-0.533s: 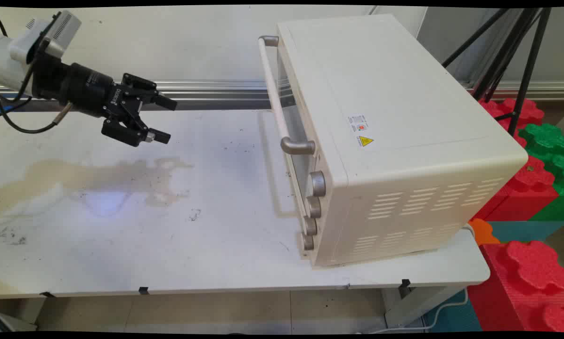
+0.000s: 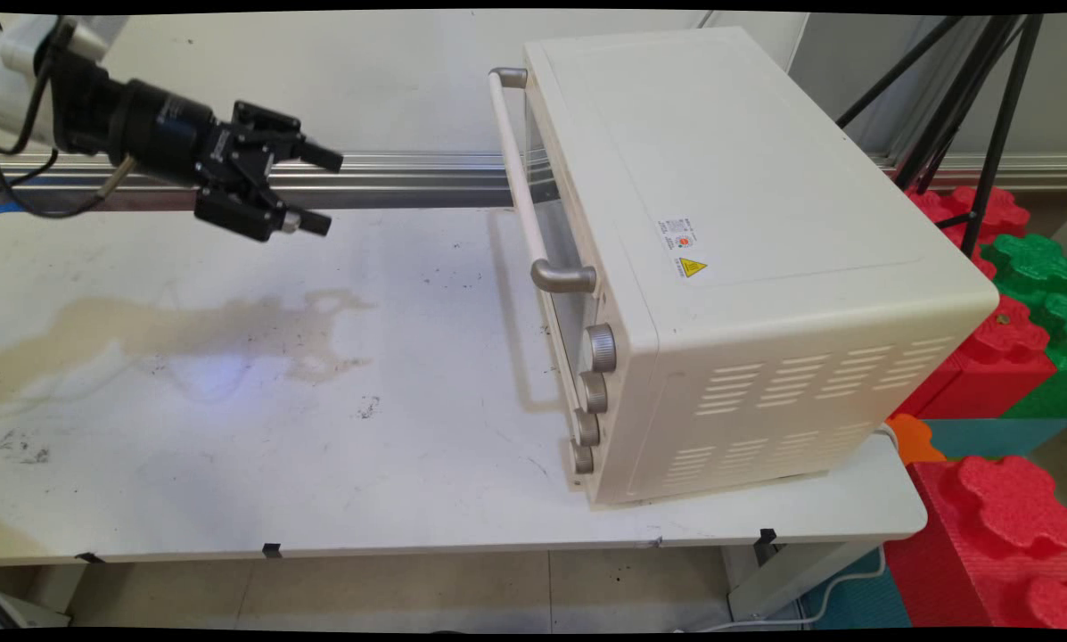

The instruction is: Open the oven

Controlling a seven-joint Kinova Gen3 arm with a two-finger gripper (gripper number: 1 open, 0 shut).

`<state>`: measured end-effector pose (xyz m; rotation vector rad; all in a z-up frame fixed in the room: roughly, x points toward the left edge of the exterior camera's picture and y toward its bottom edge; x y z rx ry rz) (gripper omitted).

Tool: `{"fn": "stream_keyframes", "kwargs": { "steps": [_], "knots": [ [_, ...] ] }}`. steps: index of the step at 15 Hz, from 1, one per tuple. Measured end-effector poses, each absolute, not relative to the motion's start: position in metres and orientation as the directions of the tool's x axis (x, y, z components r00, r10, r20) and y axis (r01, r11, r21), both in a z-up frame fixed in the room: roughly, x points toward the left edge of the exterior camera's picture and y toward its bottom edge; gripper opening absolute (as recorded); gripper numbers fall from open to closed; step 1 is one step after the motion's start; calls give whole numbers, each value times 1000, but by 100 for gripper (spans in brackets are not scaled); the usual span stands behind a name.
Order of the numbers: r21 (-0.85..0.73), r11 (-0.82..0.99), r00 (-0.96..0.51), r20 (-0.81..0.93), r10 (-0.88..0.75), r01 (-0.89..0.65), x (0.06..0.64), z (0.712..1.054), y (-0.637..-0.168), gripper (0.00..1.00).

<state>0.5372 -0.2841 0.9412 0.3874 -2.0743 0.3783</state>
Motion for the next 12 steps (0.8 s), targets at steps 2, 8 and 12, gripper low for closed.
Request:
{"fn": "stream_keyframes", "kwargs": {
  "steps": [2,8,12],
  "knots": [
    [-115,900,-473,874,-110,-421,531,951,-289,100],
    [-119,896,-421,903,-81,-428,506,973,-313,100],
    [-114,897,-400,914,-74,-427,484,976,-331,100]
  ]
}}
